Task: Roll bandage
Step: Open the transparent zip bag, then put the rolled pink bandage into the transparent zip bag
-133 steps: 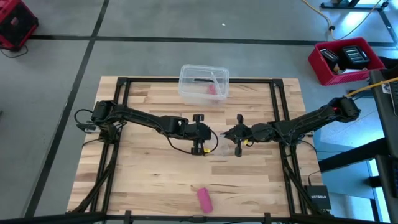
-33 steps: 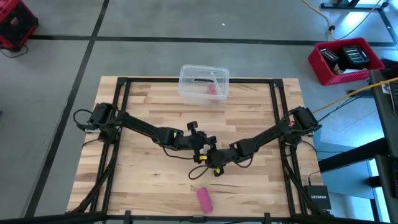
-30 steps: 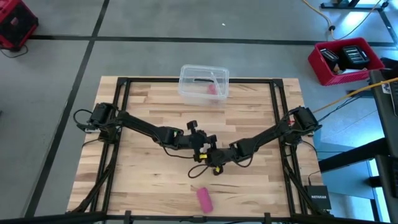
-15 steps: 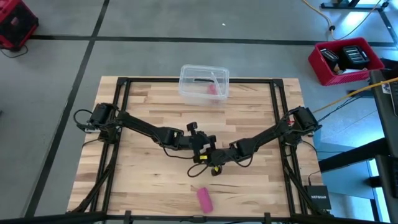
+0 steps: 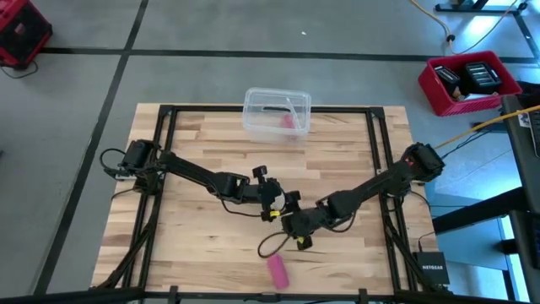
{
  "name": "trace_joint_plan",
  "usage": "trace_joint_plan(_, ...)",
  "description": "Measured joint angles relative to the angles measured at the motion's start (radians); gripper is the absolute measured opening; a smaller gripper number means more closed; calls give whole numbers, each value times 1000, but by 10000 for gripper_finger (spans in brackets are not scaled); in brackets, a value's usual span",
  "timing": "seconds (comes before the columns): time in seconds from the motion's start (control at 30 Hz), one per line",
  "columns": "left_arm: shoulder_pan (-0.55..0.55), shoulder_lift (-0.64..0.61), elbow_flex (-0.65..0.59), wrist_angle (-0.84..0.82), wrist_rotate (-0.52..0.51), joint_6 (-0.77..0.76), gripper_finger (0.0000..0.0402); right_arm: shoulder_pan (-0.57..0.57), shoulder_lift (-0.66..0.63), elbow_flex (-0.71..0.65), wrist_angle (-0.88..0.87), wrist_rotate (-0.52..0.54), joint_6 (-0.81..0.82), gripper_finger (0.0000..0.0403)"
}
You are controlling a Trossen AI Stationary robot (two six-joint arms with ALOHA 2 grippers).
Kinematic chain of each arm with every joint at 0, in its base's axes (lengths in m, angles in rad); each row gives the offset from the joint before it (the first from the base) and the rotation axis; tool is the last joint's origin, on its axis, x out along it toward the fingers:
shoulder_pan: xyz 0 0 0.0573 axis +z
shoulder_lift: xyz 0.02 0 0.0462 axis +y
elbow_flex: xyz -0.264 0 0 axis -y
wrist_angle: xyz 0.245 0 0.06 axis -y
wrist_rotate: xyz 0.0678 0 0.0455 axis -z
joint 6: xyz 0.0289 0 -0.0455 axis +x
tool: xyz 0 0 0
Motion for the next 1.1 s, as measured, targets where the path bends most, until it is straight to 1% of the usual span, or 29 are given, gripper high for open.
trace_joint_plan(0.1,0,0,0,2,0,-17,4,37,-21,32,-59,0,37,234)
trace_joint_plan(0.27,0,0,0,2,-2,-49,4,111,-33,48,-40,-9,115,237)
trace_joint_plan(0.4,-6,0,0,-4,-2,-88,4,170,-4,37,99,-11,164,233)
trace_joint_plan(0.5,-12,0,0,-2,-2,-117,4,203,55,35,208,-15,199,233)
trace_joint_plan(0.57,-15,0,0,1,-2,-145,4,215,101,36,276,7,313,232)
trace_joint_plan(0.67,-20,0,0,1,-2,-168,4,201,168,58,301,19,598,232)
trace_joint_plan(0.7,-24,0,0,1,-2,-169,4,196,185,65,293,17,663,232)
trace_joint_plan(0.77,-29,0,0,0,-2,-169,4,194,210,69,291,0,735,232)
trace_joint_plan(0.87,-33,0,0,3,-2,-159,4,198,216,70,291,-8,745,232)
trace_joint_plan(1.0,-31,0,0,7,-2,-155,4,178,215,71,276,-43,649,232)
trace_joint_plan(1.1,-31,0,0,7,-2,-155,4,161,215,71,219,-32,624,232)
